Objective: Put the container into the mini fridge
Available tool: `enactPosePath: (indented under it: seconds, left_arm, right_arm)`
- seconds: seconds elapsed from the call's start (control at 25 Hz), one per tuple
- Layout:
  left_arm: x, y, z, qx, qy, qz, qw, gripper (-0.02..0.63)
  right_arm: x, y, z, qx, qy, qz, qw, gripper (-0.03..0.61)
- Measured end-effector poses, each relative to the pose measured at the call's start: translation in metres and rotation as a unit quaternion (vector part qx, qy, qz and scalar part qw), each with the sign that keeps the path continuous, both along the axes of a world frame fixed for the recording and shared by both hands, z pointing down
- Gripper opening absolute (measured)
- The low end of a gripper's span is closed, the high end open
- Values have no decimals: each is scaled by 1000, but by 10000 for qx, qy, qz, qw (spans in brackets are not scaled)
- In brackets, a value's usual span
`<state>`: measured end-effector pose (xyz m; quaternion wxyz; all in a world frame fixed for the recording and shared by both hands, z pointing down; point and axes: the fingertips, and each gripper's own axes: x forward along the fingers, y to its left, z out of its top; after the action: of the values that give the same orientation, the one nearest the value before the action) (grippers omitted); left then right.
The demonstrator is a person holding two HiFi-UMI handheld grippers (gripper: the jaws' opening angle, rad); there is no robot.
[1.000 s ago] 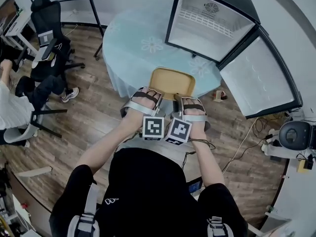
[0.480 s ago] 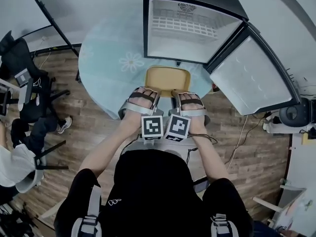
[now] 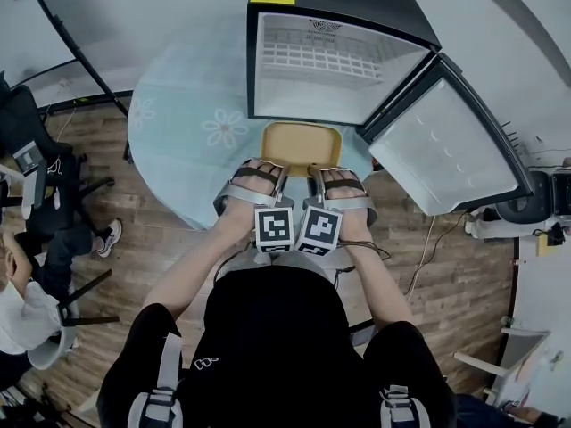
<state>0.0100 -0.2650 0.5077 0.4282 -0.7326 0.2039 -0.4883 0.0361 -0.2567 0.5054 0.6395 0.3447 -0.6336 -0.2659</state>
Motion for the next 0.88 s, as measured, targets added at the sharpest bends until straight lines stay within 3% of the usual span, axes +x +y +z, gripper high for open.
enactPosePath:
  seconds: [0.88]
  left_arm:
    - [45,-83,38,-701,-311,-116,9970,21]
  right_arm:
    - [43,-81,34,-698,-175,-351,9968,12]
